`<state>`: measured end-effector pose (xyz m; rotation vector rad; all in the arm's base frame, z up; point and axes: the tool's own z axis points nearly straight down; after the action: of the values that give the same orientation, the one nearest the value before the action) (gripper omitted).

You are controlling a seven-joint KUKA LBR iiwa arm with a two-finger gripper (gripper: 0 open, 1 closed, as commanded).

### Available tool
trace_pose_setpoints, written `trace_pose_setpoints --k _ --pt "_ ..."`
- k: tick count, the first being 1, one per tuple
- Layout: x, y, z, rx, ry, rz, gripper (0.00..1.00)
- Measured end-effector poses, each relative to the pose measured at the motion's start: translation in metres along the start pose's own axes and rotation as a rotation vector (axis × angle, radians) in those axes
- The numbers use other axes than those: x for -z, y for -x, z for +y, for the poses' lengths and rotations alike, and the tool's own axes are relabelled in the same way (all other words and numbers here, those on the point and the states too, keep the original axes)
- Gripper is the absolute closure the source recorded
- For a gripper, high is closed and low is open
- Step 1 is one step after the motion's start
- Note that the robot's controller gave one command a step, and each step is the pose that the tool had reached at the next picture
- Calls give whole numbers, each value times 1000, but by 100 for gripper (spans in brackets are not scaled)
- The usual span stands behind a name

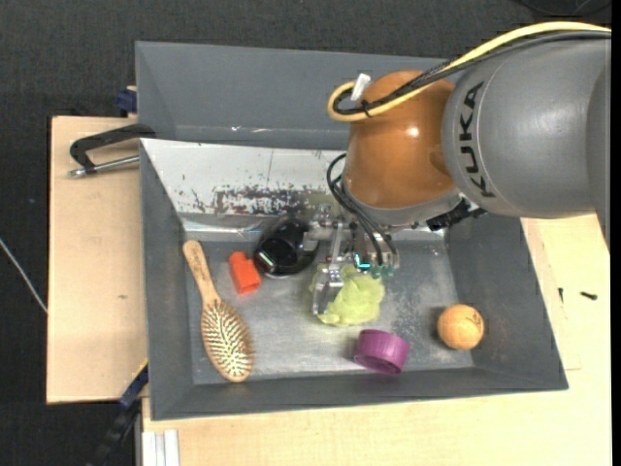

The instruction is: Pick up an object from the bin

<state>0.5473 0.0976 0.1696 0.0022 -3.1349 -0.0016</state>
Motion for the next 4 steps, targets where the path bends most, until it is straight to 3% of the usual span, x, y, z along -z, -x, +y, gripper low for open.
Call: trace_pose_setpoints --k 1,2,3,4 --pt "4 2 0 -1 1 -8 0" --pt "-29 -14 -60 18 0 -9 0" --pt "-60 -11 -76 118 -3 -11 0" --pt "-65 -12 -72 100 0 -10 0"
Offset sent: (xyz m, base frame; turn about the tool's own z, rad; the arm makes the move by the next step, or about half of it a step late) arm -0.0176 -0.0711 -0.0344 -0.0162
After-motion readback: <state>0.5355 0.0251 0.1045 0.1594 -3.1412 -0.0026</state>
